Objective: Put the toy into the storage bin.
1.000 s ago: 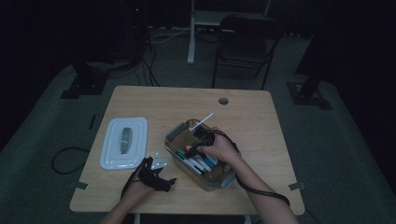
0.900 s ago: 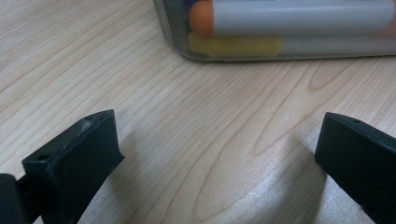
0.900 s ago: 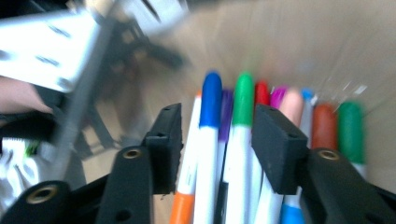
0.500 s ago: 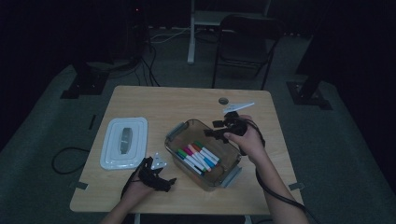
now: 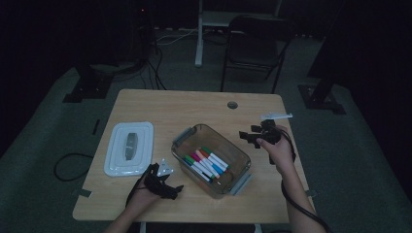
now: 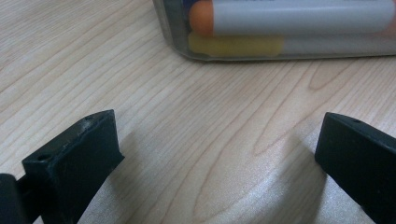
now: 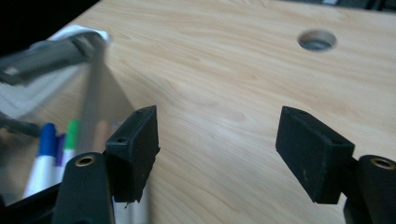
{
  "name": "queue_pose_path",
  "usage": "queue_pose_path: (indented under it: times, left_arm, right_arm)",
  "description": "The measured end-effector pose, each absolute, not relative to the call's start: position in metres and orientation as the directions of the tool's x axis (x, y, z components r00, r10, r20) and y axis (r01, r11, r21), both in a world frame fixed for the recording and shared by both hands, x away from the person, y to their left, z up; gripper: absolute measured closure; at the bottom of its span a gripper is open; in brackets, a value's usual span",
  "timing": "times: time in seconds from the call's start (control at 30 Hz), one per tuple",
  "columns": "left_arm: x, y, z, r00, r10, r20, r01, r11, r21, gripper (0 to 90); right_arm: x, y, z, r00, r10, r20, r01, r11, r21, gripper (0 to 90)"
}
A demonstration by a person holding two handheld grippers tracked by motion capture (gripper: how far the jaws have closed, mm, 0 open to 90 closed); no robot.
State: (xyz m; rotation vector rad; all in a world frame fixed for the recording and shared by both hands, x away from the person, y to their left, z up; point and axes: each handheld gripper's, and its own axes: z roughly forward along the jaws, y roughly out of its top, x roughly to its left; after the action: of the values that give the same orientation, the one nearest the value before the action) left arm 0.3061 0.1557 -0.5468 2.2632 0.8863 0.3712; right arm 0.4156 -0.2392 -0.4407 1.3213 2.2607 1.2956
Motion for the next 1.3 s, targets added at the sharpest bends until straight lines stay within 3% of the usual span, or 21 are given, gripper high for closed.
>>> queue_pose_path:
  times: [0.67, 1.13, 1.3]
  left_arm:
    - [0.306, 0.156, -0.547, 0.729, 0.684, 0.02, 0.493, -0.545, 0.678, 0.5]
    - [0.306, 0.156, -0.547, 0.729, 0.684, 0.02, 0.493, -0.545, 0.678, 0.5]
    - [0.306, 0.156, -0.547, 0.729, 0.684, 0.02, 0.493, -0.545, 0.678, 0.5]
  right_arm:
    - [0.386, -0.274, -0.529, -0.422, 0.898, 0.127, 0.64, 0.196, 0.743, 26.9]
    - [0.372, -0.283, -0.548, -0.36, 0.932, 0.049, 0.638, 0.207, 0.741, 23.4]
    - [0.372, -0.279, -0.549, -0.384, 0.923, 0.009, 0.635, 0.257, 0.728, 16.8]
